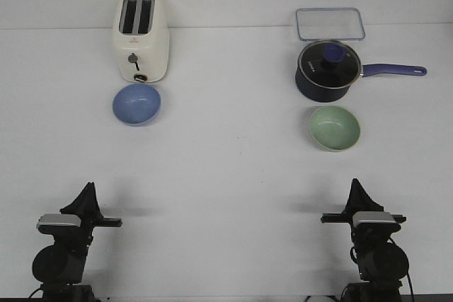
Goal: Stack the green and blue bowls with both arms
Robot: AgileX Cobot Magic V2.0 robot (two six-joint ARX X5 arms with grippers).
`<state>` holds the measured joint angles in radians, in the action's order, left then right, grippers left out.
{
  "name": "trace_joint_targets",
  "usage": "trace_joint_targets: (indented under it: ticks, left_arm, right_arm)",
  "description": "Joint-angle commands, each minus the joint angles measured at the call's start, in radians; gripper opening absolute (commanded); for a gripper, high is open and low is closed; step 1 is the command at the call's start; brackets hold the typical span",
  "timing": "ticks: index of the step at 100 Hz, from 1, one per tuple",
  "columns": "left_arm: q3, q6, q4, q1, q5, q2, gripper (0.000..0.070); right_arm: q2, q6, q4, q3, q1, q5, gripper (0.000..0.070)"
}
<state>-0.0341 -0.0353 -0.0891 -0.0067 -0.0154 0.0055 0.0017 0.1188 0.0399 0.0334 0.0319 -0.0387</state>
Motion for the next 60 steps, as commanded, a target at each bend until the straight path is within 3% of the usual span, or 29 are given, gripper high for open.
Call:
trace_joint_targets:
  ticks: [1,19,42,47,60]
  left_arm:
    - [0.020,-0.005,-0.010,0.002,-0.003,-0.002,0.0014]
    - [0.020,-0.005,-0.010,0.002,-0.003,-0.002,0.0015]
    - [0.020,-0.005,-0.010,0.002,-0.003,-0.002,0.0015]
    - [0.020,-0.005,-0.010,0.002,-0.003,-0.002,0.0014]
    - [0.020,-0.005,-0.010,0.002,-0.003,-0.002,0.0014]
  right_arm:
    - [0.011,0.116,0.023,0.051,0.000,-0.015,0.0000]
    - [0.146,0.200,0.125,0.207,0.000,-0.023,0.0000]
    - [0.491,0.198,0.224,0.471,-0.017,-0.041,0.0008]
    - [0.579,0.195,0.259,0.536,-0.026,-0.029,0.0079]
    - [0.806,0.160,0.336,0.697,-0.050,-0.004,0.0375]
